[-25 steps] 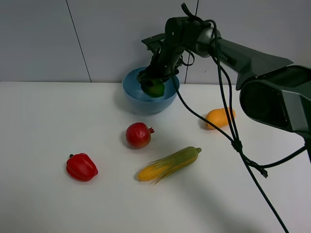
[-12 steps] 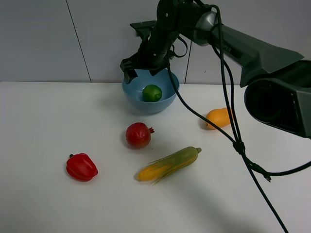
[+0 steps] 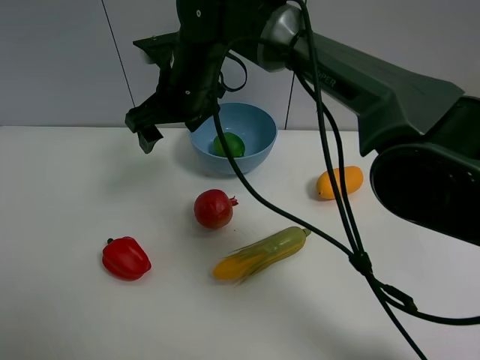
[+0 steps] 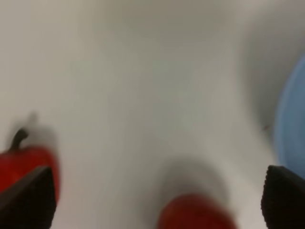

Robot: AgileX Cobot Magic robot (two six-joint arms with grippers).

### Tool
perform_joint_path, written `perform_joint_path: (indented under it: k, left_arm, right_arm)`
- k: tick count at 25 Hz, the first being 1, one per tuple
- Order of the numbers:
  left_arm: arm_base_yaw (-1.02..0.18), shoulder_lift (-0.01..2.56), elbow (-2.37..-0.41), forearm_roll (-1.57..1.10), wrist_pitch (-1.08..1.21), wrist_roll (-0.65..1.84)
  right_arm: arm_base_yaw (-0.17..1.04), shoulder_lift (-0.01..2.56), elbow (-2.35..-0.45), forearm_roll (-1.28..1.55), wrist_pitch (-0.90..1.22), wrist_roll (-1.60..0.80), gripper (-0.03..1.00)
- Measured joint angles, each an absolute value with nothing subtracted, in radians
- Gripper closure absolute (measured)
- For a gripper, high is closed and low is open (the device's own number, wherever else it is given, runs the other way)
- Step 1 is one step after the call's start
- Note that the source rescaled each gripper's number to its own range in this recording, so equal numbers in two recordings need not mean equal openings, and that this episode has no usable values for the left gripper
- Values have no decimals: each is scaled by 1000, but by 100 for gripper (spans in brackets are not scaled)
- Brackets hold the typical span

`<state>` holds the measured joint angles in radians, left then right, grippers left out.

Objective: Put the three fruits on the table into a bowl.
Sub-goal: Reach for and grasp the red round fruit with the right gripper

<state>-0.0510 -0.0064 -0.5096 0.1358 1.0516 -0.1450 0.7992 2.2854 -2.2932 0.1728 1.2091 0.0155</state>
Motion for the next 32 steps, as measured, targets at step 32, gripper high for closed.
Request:
perform_joint_path:
  k: [32]
  left_arm:
    - [-51,-6,-510,136,1052,-145]
  right_arm:
    - [784,2270,-1915,71,1224,131,33]
